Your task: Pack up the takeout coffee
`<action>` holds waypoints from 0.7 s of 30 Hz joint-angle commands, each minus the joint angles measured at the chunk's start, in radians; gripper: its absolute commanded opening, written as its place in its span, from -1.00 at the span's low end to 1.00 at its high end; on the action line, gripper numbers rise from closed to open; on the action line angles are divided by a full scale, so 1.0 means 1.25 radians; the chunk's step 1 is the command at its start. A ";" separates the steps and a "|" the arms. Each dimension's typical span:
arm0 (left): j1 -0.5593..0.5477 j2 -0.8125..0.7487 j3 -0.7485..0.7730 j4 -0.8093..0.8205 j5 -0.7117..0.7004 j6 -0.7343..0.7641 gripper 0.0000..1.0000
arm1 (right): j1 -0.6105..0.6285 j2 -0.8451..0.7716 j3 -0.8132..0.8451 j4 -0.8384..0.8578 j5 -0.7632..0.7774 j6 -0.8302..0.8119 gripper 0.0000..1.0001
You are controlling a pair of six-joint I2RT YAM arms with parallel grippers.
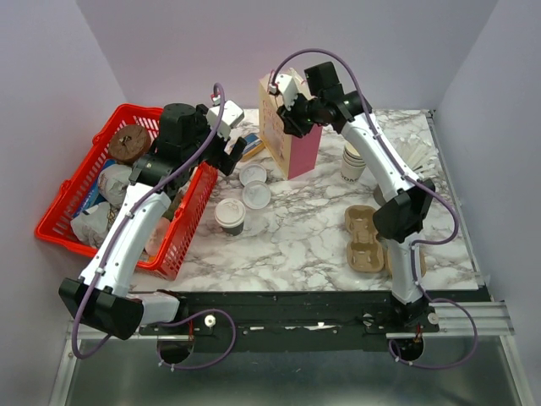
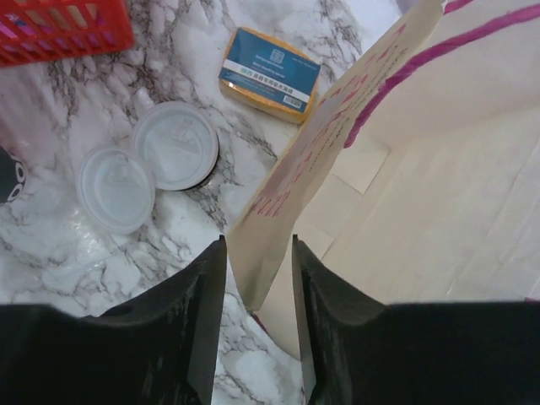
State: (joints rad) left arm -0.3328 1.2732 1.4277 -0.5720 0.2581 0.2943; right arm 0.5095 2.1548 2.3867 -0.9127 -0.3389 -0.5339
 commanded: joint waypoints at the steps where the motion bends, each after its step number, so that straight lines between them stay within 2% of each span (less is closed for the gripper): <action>1: 0.009 -0.018 -0.007 0.001 0.008 -0.021 0.97 | -0.003 -0.007 -0.006 0.021 0.053 0.009 -0.44; 2: 0.009 -0.017 -0.008 0.002 0.011 -0.022 0.97 | -0.003 -0.009 -0.010 0.020 0.056 0.012 -0.79; 3: 0.009 -0.017 -0.008 0.004 0.014 -0.026 0.97 | -0.003 -0.017 -0.013 0.020 0.062 0.017 -0.94; 4: 0.009 -0.015 -0.008 0.006 0.016 -0.027 0.97 | -0.003 -0.023 -0.015 0.020 0.077 0.021 -0.99; 12: 0.010 -0.011 -0.005 0.017 0.019 -0.022 0.98 | 0.000 -0.166 -0.102 0.020 0.036 -0.009 -0.99; 16: 0.015 -0.005 0.008 0.027 0.017 -0.017 0.97 | 0.001 -0.288 -0.217 0.018 -0.052 -0.045 -0.99; 21: 0.018 0.011 0.033 0.035 -0.001 -0.006 0.97 | 0.015 -0.461 -0.429 0.017 -0.114 -0.153 -0.99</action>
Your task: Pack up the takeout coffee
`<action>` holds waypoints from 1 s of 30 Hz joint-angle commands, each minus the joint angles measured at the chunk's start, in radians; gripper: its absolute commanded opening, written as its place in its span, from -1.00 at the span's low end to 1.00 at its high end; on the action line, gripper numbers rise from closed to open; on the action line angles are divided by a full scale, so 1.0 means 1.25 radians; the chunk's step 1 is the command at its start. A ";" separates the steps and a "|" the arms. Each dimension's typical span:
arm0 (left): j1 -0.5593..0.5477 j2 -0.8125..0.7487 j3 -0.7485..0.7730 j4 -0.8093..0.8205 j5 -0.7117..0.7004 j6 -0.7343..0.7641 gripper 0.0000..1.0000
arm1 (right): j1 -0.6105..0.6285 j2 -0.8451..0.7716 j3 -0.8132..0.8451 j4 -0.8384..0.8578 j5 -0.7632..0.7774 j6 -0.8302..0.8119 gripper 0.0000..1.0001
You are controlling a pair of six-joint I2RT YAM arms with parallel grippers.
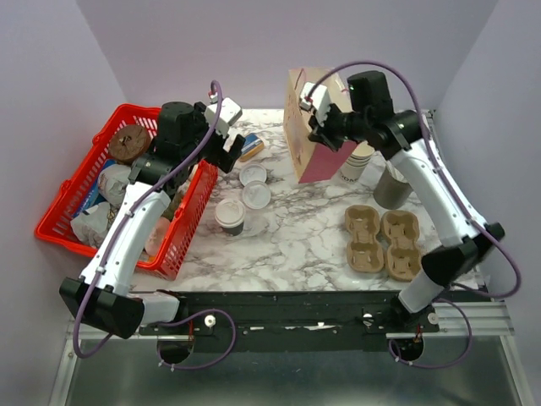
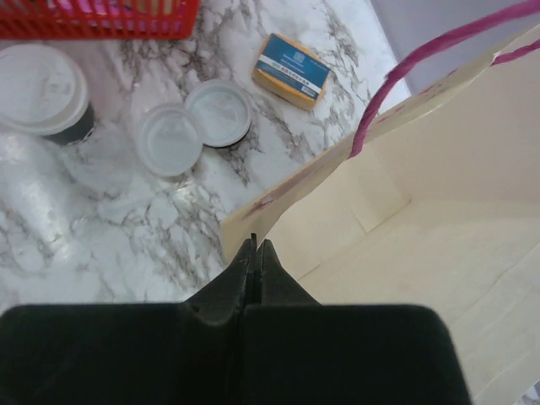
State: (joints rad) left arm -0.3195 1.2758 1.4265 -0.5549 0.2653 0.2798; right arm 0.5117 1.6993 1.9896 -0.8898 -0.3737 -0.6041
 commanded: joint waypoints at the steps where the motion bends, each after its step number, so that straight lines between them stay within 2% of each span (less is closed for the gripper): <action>1: 0.009 0.013 0.040 0.027 -0.013 0.010 0.97 | 0.015 -0.123 -0.141 -0.001 -0.096 -0.119 -0.99; 7: 0.015 0.033 0.104 0.040 0.009 0.037 0.97 | 0.056 -0.279 -0.350 -0.020 -0.139 -0.340 -0.98; 8: 0.016 0.031 0.130 0.045 0.029 0.041 0.97 | 0.064 -0.295 -0.369 -0.024 -0.129 -0.402 -0.83; 12: 0.022 -0.014 0.118 0.159 0.178 0.073 0.97 | 0.111 -0.352 -0.458 -0.023 -0.098 -0.531 -0.73; 14: 0.024 0.011 0.163 0.156 0.266 0.115 0.97 | 0.124 -0.368 -0.487 -0.023 -0.068 -0.586 -0.73; 16: 0.022 0.055 0.232 0.063 0.314 0.133 0.97 | 0.140 -0.376 -0.502 -0.023 -0.056 -0.619 -0.72; 20: 0.022 0.218 0.472 -0.144 0.434 0.215 0.97 | 0.162 -0.408 -0.544 -0.023 -0.014 -0.728 -0.71; 23: 0.014 0.298 0.581 -0.275 0.490 0.305 0.93 | 0.170 -0.426 -0.567 -0.024 -0.003 -0.740 -0.71; 26: 0.007 0.341 0.626 -0.356 0.525 0.369 0.92 | 0.171 -0.426 -0.567 -0.023 0.003 -0.715 -0.74; 30: -0.035 0.343 0.622 -0.436 0.540 0.431 0.89 | 0.174 -0.419 -0.549 -0.023 0.014 -0.659 -0.77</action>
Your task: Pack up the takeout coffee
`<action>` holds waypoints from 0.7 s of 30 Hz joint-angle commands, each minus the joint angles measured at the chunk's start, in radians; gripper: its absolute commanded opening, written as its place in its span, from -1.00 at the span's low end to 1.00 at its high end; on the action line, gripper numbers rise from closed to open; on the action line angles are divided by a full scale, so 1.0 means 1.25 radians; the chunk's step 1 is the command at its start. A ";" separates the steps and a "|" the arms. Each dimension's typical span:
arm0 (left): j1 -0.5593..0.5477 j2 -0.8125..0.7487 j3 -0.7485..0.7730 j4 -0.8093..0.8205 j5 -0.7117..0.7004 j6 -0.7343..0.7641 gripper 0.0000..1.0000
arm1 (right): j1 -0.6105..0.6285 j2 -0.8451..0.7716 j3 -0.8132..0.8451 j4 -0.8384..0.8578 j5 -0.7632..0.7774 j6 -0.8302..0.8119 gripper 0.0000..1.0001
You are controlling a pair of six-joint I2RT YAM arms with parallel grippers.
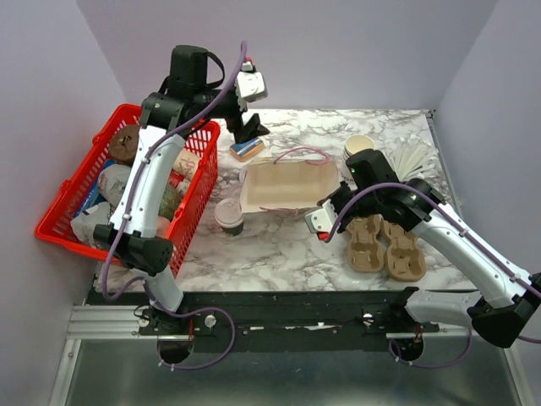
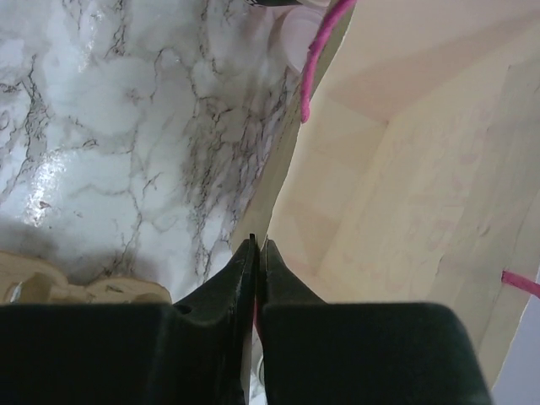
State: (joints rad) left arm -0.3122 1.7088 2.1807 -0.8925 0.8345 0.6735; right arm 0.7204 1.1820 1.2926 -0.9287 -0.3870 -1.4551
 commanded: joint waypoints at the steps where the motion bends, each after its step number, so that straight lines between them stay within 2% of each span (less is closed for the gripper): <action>1: -0.050 -0.007 0.014 -0.195 0.088 0.127 0.88 | 0.007 -0.007 0.015 0.008 0.029 0.029 -0.78; 7: -0.112 -0.076 -0.110 -0.222 0.054 0.180 0.85 | 0.007 -0.020 0.016 0.009 0.042 0.051 -0.81; 12: -0.154 -0.104 -0.201 -0.126 -0.064 0.120 0.76 | 0.007 -0.036 -0.002 0.008 0.053 0.030 -0.81; 16: -0.155 -0.104 -0.208 -0.016 -0.079 0.042 0.73 | 0.007 -0.048 -0.019 0.009 0.064 0.006 -0.82; 21: -0.156 -0.092 -0.175 0.007 -0.071 0.045 0.73 | 0.008 -0.061 -0.027 0.008 0.068 -0.007 -0.82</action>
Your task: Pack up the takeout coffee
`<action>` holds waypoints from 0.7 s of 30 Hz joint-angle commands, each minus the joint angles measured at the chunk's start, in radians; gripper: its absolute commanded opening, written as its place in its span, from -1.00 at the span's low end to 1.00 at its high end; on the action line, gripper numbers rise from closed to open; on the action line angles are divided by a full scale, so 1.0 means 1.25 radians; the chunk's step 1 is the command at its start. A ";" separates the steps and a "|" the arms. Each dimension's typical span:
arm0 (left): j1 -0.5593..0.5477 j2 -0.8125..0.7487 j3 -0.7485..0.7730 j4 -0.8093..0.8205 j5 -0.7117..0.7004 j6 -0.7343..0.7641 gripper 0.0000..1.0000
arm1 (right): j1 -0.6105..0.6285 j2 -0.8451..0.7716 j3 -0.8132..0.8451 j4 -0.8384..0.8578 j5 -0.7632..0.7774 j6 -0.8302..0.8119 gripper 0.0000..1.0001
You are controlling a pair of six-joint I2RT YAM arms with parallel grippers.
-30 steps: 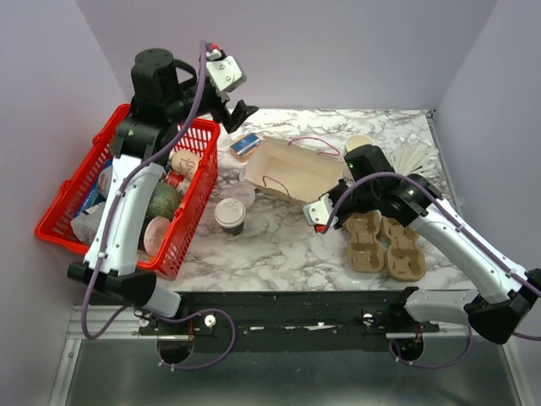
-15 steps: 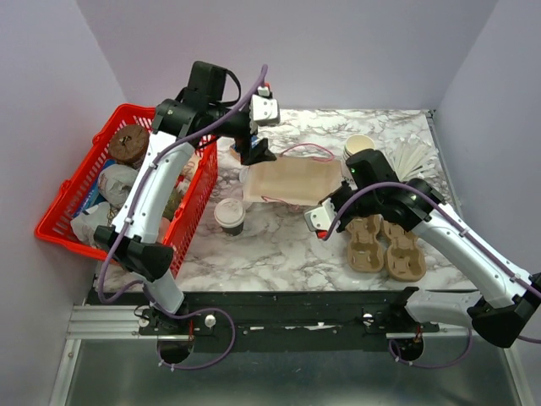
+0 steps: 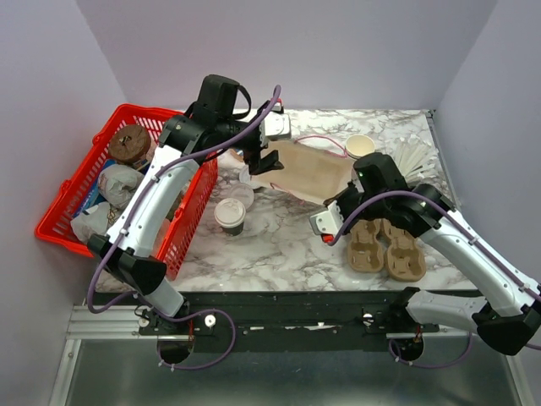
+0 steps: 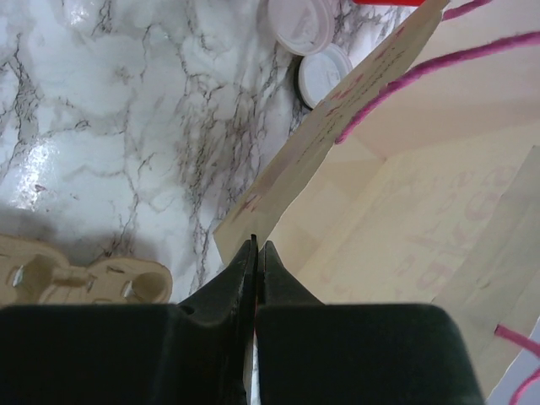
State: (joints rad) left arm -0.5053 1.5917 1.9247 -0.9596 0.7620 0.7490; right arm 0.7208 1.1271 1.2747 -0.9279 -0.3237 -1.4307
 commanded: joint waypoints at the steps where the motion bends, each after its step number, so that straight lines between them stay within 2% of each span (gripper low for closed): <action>1: -0.002 0.005 0.033 0.061 -0.010 -0.013 0.73 | 0.008 -0.018 -0.013 0.006 0.018 -0.027 -0.82; 6: -0.006 0.020 0.052 0.045 0.022 0.001 0.72 | 0.010 -0.023 -0.022 0.007 0.021 -0.026 -0.82; 10: -0.028 0.035 0.056 0.017 0.004 0.023 0.69 | 0.016 -0.027 -0.026 0.007 0.022 -0.026 -0.82; 13: -0.035 0.057 0.058 -0.005 0.000 0.033 0.59 | 0.020 -0.029 -0.026 0.008 0.029 -0.029 -0.82; 17: -0.044 0.099 0.104 -0.056 -0.006 0.039 0.34 | 0.021 -0.032 -0.026 0.007 0.036 -0.024 -0.83; 21: -0.050 0.093 0.099 -0.063 -0.029 0.034 0.27 | 0.021 -0.036 -0.029 0.007 0.037 -0.016 -0.83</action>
State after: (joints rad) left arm -0.5587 1.7164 2.0224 -0.9882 0.7547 0.7746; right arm 0.7399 1.1042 1.2514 -0.9283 -0.2989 -1.4452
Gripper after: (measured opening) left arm 0.652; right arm 0.088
